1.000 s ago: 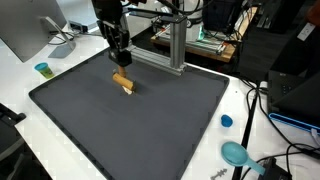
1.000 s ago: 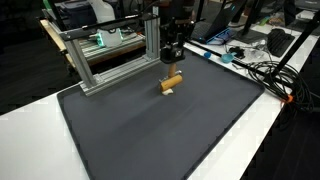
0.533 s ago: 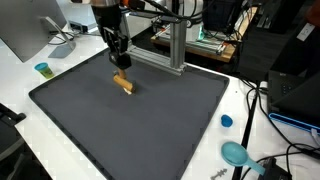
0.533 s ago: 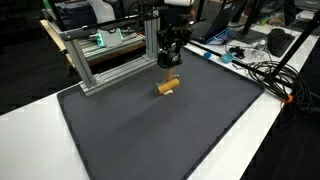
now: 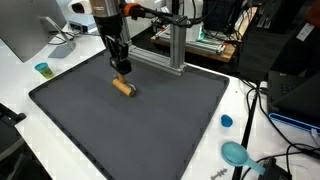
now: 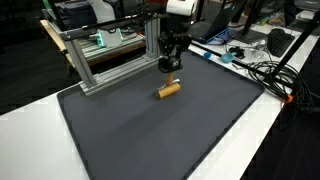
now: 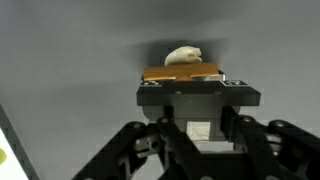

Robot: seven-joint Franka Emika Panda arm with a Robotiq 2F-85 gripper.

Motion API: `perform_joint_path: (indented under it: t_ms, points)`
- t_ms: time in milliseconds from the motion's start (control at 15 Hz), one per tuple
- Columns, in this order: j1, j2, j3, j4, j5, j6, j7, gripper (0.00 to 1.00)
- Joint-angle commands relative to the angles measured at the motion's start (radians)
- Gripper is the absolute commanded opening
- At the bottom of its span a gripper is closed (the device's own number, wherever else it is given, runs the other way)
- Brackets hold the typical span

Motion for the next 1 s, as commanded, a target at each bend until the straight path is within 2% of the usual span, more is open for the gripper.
perform_joint_path:
  t_ms: [0, 267, 400, 600, 933]
  points:
    - [0.027, 0.035, -0.030, 0.018, -0.042, -0.083, 0.031, 0.22]
    - [0.035, 0.039, -0.029, 0.029, -0.042, -0.123, 0.022, 0.22]
    - [0.021, 0.035, -0.015, 0.043, 0.009, -0.148, -0.004, 0.22]
    - [0.004, 0.012, -0.007, 0.043, 0.069, -0.095, -0.006, 0.22]
    - [-0.007, -0.042, -0.005, 0.022, 0.130, -0.080, -0.023, 0.22]
